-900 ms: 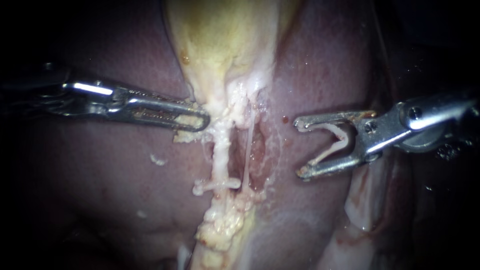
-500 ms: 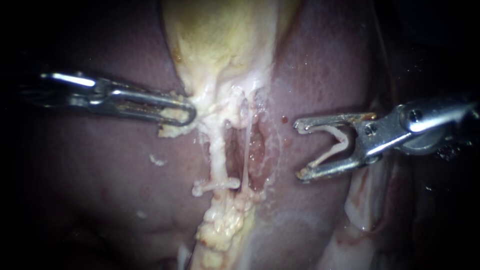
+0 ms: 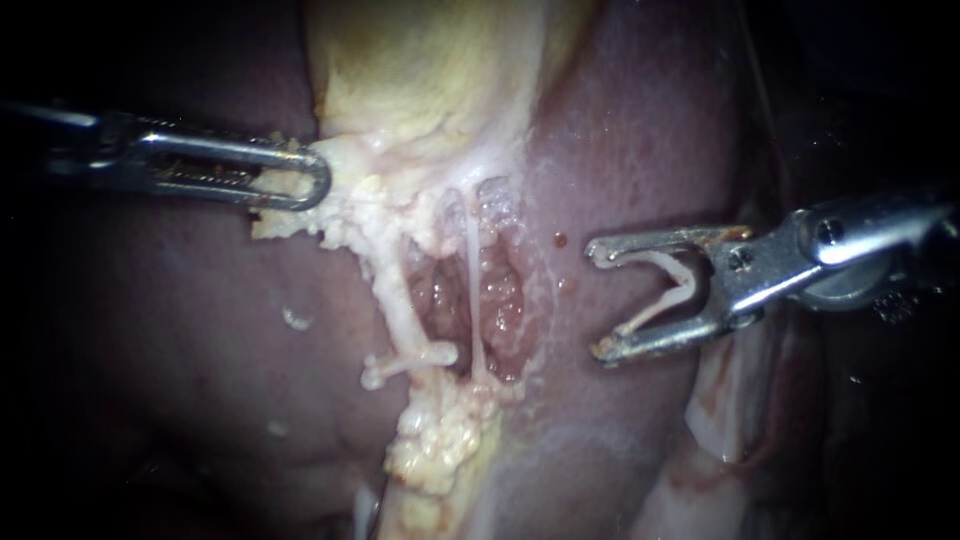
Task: Clipping second clip left tube
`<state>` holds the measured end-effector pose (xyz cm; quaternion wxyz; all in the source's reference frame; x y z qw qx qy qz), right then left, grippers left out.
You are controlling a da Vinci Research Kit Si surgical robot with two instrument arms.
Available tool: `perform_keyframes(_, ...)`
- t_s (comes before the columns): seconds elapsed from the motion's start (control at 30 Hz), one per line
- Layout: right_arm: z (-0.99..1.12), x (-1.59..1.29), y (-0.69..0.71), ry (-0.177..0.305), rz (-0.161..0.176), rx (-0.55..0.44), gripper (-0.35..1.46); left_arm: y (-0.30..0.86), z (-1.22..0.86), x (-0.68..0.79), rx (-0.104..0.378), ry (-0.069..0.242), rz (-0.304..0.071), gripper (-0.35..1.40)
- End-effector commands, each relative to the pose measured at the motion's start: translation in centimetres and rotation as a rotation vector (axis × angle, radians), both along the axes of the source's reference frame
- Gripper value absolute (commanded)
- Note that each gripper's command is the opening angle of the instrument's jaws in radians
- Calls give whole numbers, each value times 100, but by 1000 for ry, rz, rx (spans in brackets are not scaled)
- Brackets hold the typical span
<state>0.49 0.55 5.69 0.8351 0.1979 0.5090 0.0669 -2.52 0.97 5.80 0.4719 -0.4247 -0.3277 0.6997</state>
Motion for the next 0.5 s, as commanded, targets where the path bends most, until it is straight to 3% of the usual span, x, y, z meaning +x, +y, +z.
perform_keyframes(0.03,1,3,-1,2,-5,2,50,0,-1,1,0,1,0,-35)
perform_keyframes(0.5,26,66,-22,5,-10,39,50,0,-1,0,1,1,0,-35)
